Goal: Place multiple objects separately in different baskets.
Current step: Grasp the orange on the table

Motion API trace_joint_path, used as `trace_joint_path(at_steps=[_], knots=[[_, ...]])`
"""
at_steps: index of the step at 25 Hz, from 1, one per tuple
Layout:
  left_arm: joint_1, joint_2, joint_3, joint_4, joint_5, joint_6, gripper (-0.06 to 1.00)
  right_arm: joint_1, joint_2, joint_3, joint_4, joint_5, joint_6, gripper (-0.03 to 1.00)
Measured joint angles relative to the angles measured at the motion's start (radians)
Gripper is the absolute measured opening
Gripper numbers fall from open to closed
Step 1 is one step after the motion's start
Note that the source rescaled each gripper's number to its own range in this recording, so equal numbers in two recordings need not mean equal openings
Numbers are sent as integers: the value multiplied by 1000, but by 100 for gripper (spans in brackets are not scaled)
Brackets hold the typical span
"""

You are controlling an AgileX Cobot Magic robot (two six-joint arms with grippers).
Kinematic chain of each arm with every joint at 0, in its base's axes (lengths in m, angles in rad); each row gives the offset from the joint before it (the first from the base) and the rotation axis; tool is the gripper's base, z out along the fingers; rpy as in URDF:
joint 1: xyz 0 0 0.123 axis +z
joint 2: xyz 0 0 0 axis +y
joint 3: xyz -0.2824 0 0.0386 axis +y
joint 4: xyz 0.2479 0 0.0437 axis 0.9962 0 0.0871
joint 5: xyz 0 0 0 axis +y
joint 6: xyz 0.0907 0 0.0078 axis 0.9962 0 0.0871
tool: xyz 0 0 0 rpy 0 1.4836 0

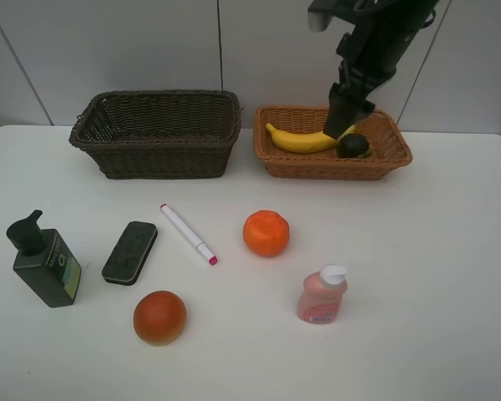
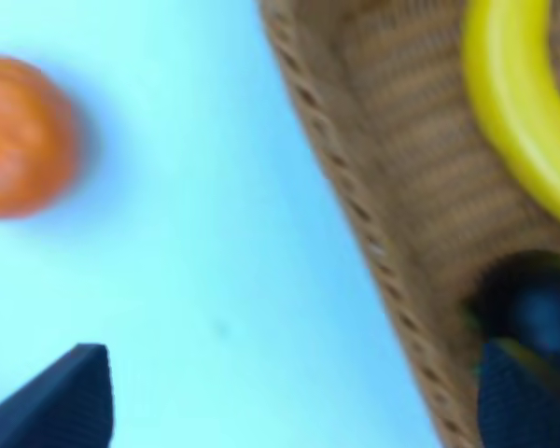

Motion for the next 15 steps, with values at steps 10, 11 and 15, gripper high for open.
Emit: trace_joint_path(at_steps=[10, 11, 15], knots=[[0, 0, 0, 0, 0, 0, 100, 191, 25, 0, -24, 2, 19, 97], [0, 0, 0, 0, 0, 0, 100, 205, 42, 0, -25, 3, 30, 97], [0, 0, 0, 0, 0, 0, 100, 241, 121, 0, -27, 5, 60, 97]])
